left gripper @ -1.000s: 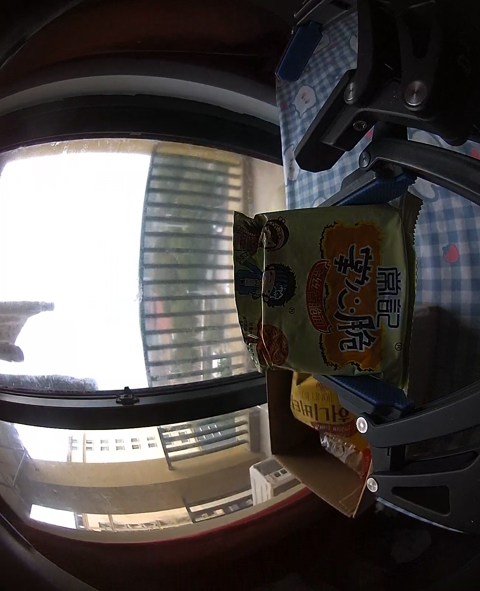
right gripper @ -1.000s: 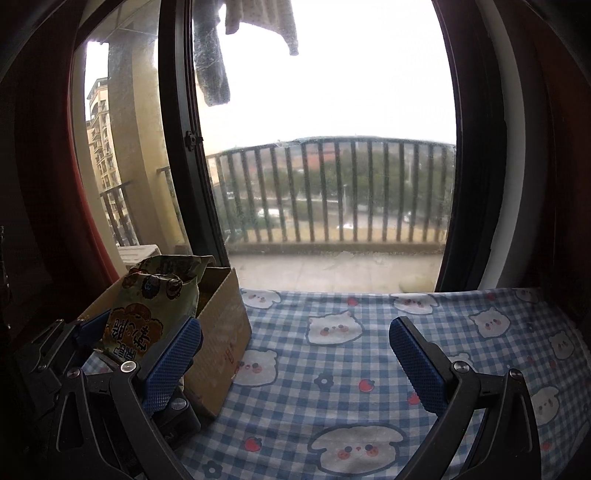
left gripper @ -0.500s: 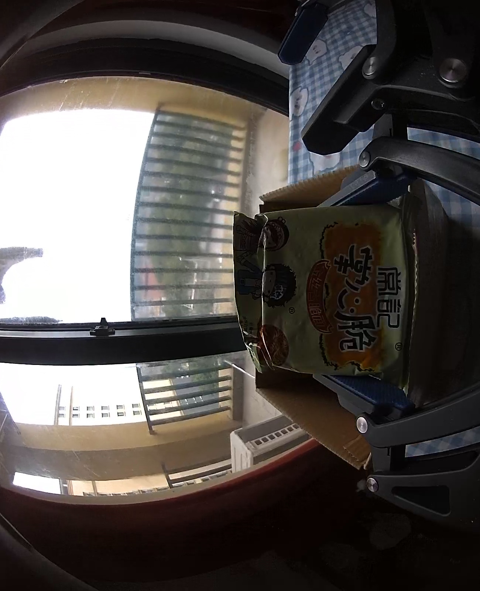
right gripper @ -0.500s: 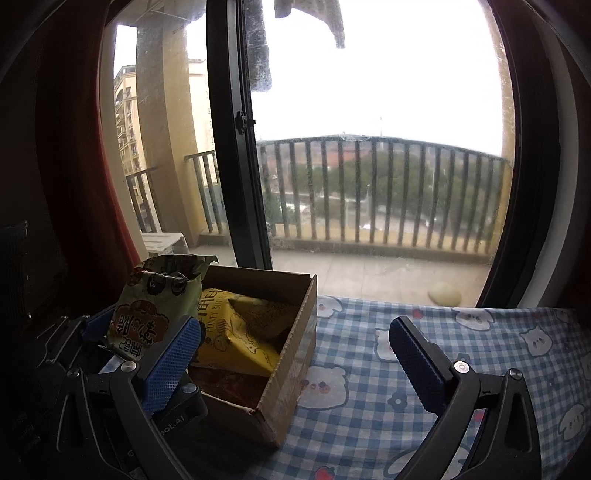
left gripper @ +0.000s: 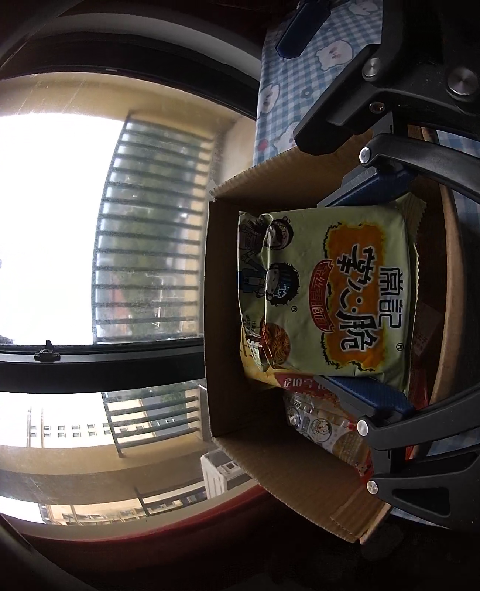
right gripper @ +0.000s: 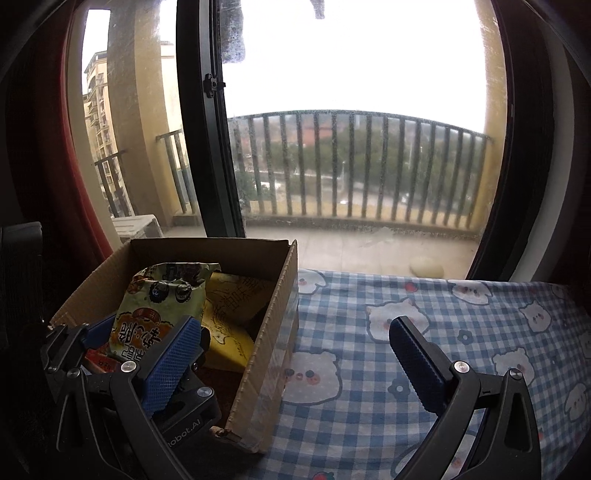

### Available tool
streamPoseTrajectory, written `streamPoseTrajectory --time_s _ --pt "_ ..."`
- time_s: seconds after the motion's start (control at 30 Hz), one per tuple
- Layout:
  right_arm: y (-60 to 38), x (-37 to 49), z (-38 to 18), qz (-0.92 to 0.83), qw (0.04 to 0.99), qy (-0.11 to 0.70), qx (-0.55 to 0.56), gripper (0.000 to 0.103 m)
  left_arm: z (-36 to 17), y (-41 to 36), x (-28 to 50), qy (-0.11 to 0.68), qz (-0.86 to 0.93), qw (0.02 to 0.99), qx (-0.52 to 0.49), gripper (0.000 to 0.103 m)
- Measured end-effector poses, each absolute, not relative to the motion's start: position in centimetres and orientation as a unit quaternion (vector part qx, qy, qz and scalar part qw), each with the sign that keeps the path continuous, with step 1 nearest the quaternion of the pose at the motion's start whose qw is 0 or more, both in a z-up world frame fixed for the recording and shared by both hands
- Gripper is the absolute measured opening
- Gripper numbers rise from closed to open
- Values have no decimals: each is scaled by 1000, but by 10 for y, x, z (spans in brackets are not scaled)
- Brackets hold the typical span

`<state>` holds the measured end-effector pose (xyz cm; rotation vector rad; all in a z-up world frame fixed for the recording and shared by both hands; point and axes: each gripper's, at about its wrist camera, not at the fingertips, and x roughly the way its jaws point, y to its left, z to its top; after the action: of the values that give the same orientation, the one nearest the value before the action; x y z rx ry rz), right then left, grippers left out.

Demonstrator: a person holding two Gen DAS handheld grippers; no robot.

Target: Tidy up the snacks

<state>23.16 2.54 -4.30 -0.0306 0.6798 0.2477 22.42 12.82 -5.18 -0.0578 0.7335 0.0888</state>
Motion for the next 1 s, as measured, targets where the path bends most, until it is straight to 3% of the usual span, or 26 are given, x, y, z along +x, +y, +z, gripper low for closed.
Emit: streamPoseTrajectory --time_s 0.2,1.0 --pt "16 234 -54 123 927 355 14 103 -52 124 219 356 31 934 -24 99" --pt "-50 123 6 124 953 276 7 103 -1 74 94 268 8 963 -21 102"
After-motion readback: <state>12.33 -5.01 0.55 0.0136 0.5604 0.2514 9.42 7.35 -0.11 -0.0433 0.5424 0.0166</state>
